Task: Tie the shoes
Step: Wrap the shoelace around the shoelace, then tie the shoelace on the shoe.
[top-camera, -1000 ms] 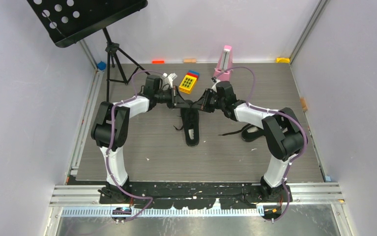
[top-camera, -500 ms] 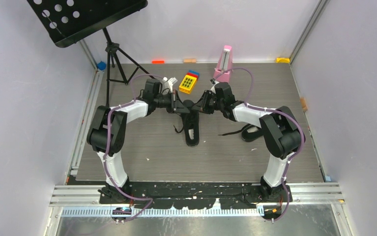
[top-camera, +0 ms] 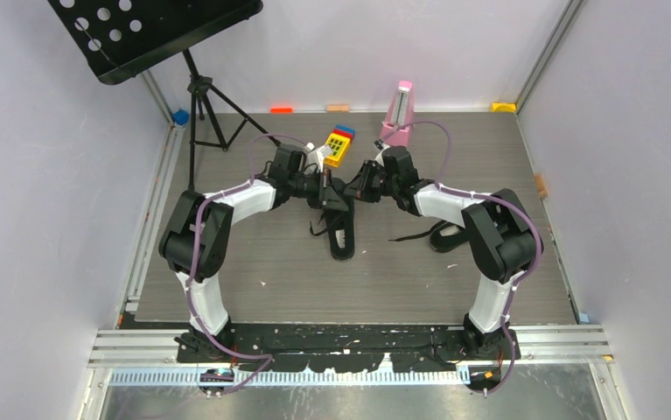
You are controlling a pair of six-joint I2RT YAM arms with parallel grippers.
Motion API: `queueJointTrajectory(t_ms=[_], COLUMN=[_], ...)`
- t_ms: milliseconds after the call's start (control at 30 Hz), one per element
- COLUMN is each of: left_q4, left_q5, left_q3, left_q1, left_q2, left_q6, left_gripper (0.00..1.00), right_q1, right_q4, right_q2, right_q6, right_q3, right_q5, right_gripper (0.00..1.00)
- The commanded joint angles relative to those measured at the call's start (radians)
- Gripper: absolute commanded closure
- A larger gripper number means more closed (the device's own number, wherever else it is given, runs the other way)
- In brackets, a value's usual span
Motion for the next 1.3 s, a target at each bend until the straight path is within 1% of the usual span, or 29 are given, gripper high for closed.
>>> queueJointTrajectory(t_ms=[0, 233, 467, 600, 833, 1033, 1267], left_q4=[-0.089, -0.202, -0.24, -0.286, -0.29, -0.341, -0.381], left_q5=[-0.073, -0.154, -0.129, -0.142, -0.136, -0.158, -0.247], left_q3=[0.051, 0.111, 0.165, 0.192, 0.2, 0.252, 0.279], left_q1=[0.003, 0.001, -0.006, -0.015, -0.03, -0.037, -0.039], left_q2=[-0.005, 0.009, 0.053, 0.072, 0.085, 0.13, 0.159], left_q6=[0.059, 0.127, 0.13, 0.145, 0.148, 0.163, 0.167], left_gripper=[1.0, 1.0, 1.0, 1.0, 1.0, 1.0, 1.0], right_q1=[0.004, 0.005, 0.005, 0.007, 0.008, 0.014, 0.027], right_q4=[0.036, 0.035, 0.031, 0.026, 0.021, 0.016, -0.018], right_q2=[-0.023, -0.022, -0.023, -0.026, -0.022, -0.032, -0.048], right_q6=[0.005, 0.005, 0.003, 0.0, -0.001, -0.002, -0.023], right_q3=[0.028, 0.027, 0.031, 0.034, 0.037, 0.04, 0.046], right_q5=[-0.006, -0.005, -0.007, -0.007, -0.005, -0.003, 0.027], right_gripper=[0.88, 0.88, 0.88, 0.88, 0.88, 0.88, 0.88])
